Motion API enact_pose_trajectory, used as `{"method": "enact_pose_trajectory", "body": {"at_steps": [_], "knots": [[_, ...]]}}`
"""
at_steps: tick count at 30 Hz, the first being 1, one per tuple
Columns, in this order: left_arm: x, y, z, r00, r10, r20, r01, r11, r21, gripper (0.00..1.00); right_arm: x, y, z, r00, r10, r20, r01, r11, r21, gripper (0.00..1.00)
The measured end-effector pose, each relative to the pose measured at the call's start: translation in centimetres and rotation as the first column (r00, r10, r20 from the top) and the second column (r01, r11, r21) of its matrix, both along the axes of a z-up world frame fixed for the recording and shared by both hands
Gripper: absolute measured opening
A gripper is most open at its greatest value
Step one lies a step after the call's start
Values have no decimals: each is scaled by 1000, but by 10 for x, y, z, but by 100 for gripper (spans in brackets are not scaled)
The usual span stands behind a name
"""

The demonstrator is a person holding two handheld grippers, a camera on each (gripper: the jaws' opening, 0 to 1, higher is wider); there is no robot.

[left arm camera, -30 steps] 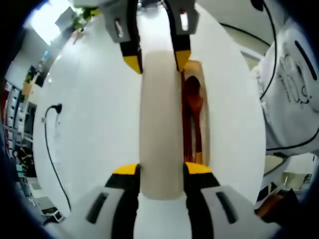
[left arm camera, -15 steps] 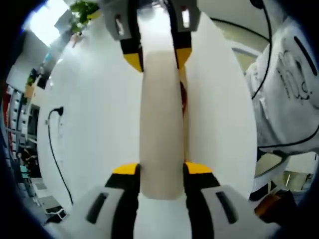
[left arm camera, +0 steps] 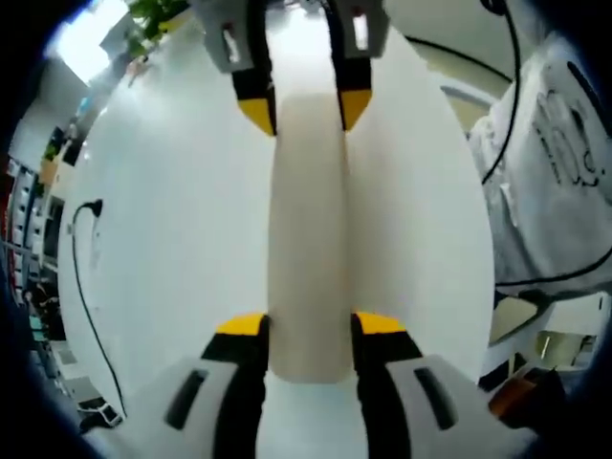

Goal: Arrange the utensils inside the cutlery case until each visible utensil rests in its matching compartment.

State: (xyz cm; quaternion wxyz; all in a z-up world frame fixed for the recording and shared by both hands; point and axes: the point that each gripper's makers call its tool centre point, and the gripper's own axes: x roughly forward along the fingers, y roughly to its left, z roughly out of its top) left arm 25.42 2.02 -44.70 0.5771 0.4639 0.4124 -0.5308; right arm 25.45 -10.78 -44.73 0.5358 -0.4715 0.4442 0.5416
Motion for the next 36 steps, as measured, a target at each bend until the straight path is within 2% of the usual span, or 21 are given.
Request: {"method": "enact_pose_trajectory", "body": {"at_steps": [12, 18, 24, 31, 36], "knots": [[5, -2, 0, 999, -35, -8, 35, 999, -19, 36, -1, -2, -1, 1000, -19, -15, 19, 999, -40, 35], [7, 3, 2, 999, -34, -7, 34, 999, -40, 36, 0, 3, -2, 999, -23, -23, 22, 998, -52, 35], [8, 8, -2, 999, -32, -12, 31, 999, -43, 36, 0, 7, 0, 999, -23, -25, 21, 998, -60, 35], [7, 10, -1, 1000, -23, -19, 21, 997, -68, 36, 1, 10, -2, 999, -16, -32, 14, 998, -66, 35], [7, 9, -1, 1000, -27, -14, 26, 998, -62, 36, 0, 9, -2, 999, -11, -37, 8, 998, -64, 35]]}}
